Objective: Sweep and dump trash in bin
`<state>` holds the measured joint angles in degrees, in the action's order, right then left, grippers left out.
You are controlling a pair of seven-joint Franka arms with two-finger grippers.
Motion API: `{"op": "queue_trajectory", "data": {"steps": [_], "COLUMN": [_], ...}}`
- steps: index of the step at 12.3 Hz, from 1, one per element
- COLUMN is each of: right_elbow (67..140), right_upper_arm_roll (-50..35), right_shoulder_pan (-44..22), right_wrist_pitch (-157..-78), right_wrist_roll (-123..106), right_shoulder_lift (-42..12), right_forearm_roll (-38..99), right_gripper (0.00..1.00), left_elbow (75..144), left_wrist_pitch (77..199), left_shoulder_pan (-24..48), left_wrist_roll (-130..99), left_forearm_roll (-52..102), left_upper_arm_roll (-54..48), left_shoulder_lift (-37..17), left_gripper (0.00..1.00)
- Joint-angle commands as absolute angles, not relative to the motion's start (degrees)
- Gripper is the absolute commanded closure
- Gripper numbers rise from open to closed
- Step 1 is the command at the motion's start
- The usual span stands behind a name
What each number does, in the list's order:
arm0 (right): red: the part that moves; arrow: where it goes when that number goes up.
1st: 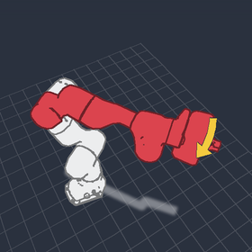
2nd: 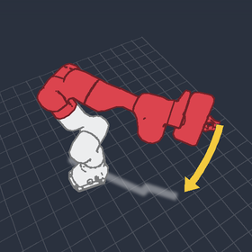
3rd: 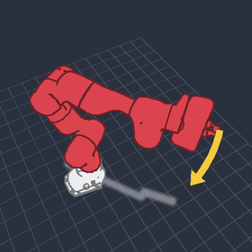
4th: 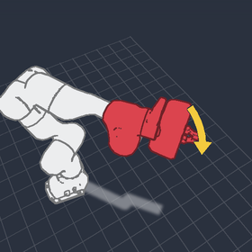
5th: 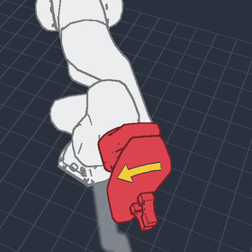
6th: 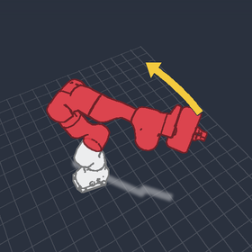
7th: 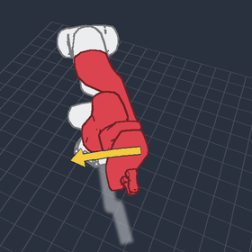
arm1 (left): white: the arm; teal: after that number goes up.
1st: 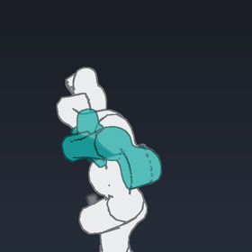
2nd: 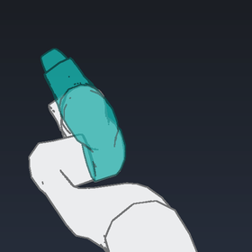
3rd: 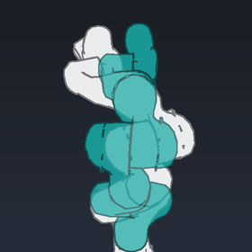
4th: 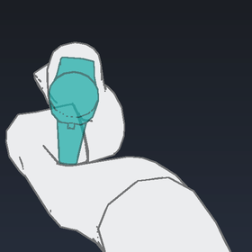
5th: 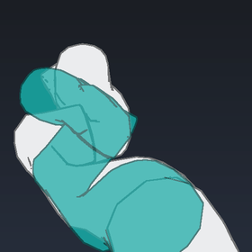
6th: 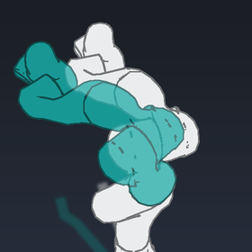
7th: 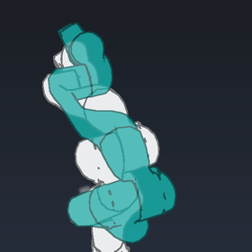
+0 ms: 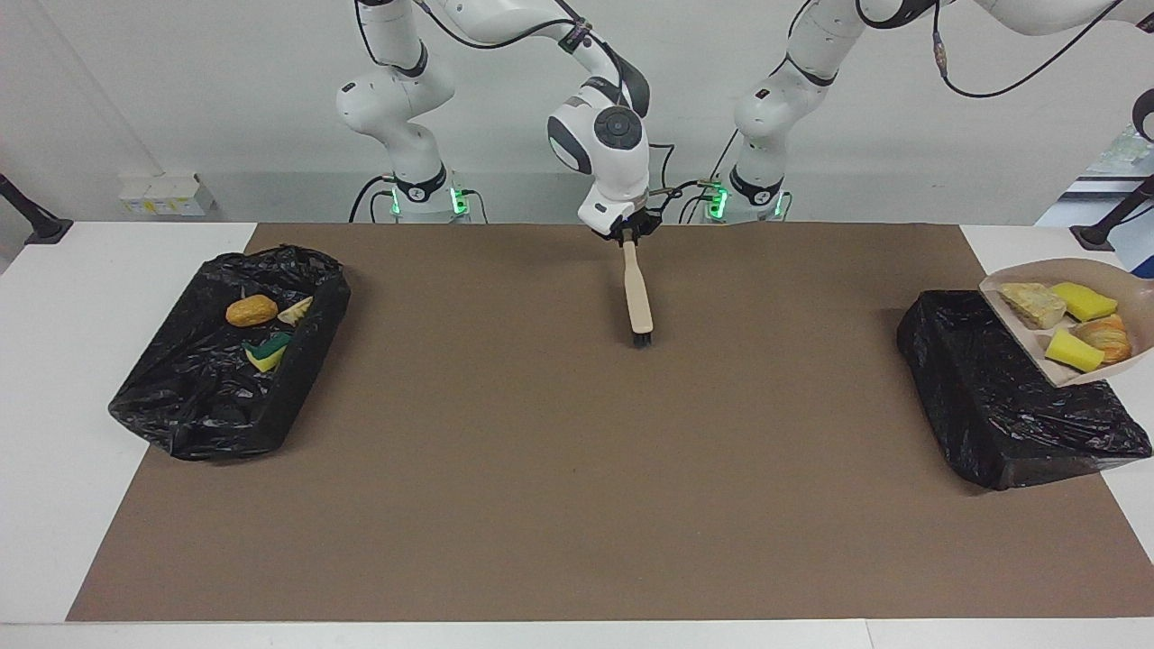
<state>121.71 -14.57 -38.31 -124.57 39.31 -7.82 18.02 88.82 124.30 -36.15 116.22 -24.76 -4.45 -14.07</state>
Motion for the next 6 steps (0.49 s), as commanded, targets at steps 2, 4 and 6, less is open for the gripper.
{"op": "queue_trajectory", "data": {"steps": [2, 4, 6], "right_elbow": [123.5, 123.5, 123.5], "right_upper_arm_roll": [-14.3, -14.2, -14.3], "right_shoulder_pan": [-38.6, -38.7, -38.8], "right_wrist_pitch": [-125.8, -127.0, -127.3], "right_wrist_roll": [42.2, 44.4, 45.2], "right_shoulder_lift": [-6.2, -6.2, -6.2], "right_forearm_roll": [18.5, 17.8, 17.7], "right_gripper": [1.0, 1.0, 1.0], "left_elbow": [89.6, 90.1, 89.9], "left_wrist_pitch": [127.0, 124.9, 123.3], "left_shoulder_pan": [-33.9, -31.4, -30.2], "left_wrist_roll": [108.0, 96.4, 94.6], "left_forearm_roll": [-35.7, -43.2, -45.7], "left_upper_arm_roll": [-4.3, -4.3, -4.3], "left_shoulder_lift": [-15.0, -15.1, -15.4], "left_gripper": [1.0, 1.0, 1.0]}}
